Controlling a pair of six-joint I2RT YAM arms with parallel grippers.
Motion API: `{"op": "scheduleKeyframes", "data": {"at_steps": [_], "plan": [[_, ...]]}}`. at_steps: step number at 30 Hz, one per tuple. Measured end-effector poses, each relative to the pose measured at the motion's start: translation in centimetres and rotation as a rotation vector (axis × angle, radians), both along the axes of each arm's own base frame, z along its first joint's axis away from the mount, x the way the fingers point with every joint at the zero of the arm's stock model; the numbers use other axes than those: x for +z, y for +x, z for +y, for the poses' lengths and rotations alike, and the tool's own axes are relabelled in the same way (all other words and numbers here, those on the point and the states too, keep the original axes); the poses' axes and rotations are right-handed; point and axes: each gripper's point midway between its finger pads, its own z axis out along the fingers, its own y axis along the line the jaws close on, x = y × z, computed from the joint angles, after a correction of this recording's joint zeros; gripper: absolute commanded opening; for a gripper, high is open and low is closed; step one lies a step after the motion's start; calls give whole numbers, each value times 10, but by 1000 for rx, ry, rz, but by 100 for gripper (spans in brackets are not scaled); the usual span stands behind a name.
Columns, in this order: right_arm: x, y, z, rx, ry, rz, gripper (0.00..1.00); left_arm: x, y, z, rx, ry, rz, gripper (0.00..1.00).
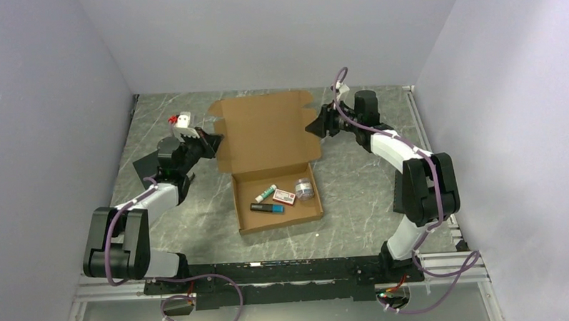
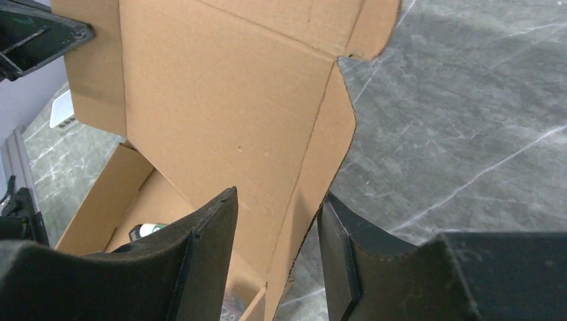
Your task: Fold the paper box
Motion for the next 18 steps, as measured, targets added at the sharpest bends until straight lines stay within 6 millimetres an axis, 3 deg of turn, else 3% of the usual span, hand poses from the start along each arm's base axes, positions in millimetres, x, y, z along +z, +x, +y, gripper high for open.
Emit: {"op": "scheduleKeyframes", "data": {"at_steps": [2,9,12,18], "plan": [[0,0,3,-1,-10,-6,49,1,-1,-1,-2,1,-4,0],[19,20,2,-42,-26,-60,2,4,-2,-2,-5,15,-16,0],[20,23,1,-60,-27,-52,0,3,-2,0,4,17,-9,5],[20,22,-6,-98,-38,-55,0,5,-5,-2,1,-7,16,28]]}}
